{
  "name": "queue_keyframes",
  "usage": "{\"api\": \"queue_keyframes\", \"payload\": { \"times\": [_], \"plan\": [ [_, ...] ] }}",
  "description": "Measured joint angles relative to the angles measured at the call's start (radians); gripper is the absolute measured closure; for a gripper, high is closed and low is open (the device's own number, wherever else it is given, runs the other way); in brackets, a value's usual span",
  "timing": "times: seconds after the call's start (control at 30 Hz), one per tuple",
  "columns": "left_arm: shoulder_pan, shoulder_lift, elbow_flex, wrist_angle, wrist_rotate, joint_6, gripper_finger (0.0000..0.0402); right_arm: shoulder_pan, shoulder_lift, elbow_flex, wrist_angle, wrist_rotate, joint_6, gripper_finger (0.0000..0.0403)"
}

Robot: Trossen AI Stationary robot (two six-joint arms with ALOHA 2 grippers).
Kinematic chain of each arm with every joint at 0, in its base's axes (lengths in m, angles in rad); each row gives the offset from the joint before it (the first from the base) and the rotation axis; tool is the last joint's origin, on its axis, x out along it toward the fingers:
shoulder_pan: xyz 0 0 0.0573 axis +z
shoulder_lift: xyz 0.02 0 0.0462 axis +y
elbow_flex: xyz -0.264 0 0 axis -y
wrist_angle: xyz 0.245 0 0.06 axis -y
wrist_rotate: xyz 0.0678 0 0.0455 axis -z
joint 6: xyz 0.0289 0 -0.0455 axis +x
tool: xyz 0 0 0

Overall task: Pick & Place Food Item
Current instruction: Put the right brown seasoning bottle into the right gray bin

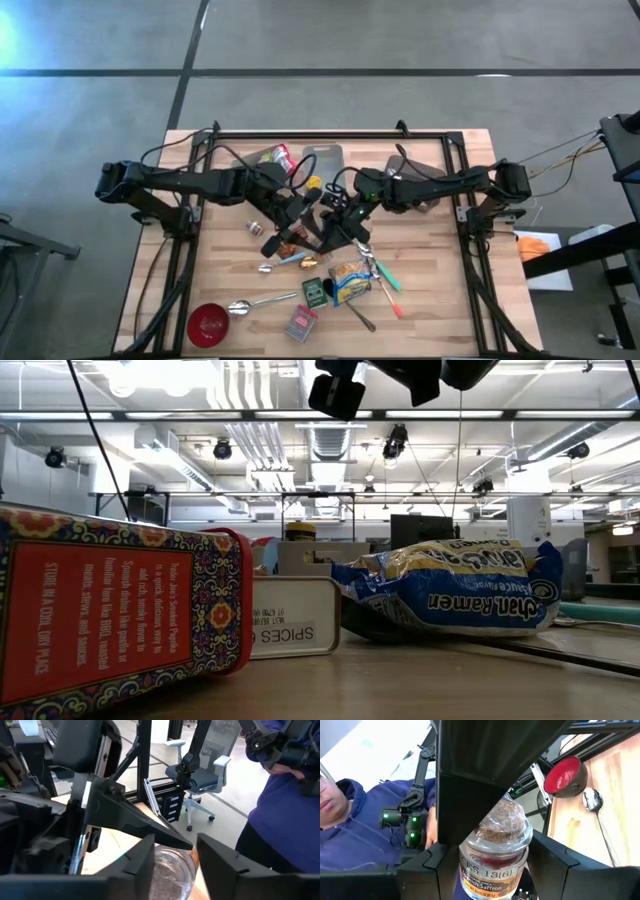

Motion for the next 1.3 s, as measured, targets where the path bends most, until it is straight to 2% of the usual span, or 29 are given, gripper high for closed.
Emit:
{"api": "queue_keyframes", "payload": {
  "times": [0.27,0.47,1.03,1.17,1.3],
  "plan": [
    [0.001,0.002,-0.003,-0.040,0.003,0.012,0.0132,0.003,-0.008,0.001,0.066,-0.070,0.057,0.0218],
    [0.001,0.000,-0.001,-0.029,0.015,0.075,0.0096,0.001,-0.008,0.001,0.076,-0.082,0.075,0.0218],
    [0.003,0.004,-0.003,0.016,-0.001,0.084,0.0098,0.003,-0.007,0.004,0.076,-0.044,0.073,0.0218],
    [0.003,0.004,-0.003,0.019,-0.002,0.100,0.0134,0.003,-0.007,0.004,0.076,-0.031,0.074,0.0218],
    [0.003,0.004,-0.003,0.019,0.001,0.101,0.0198,0.003,-0.007,0.003,0.075,-0.024,0.078,0.0218]
  ]
}}
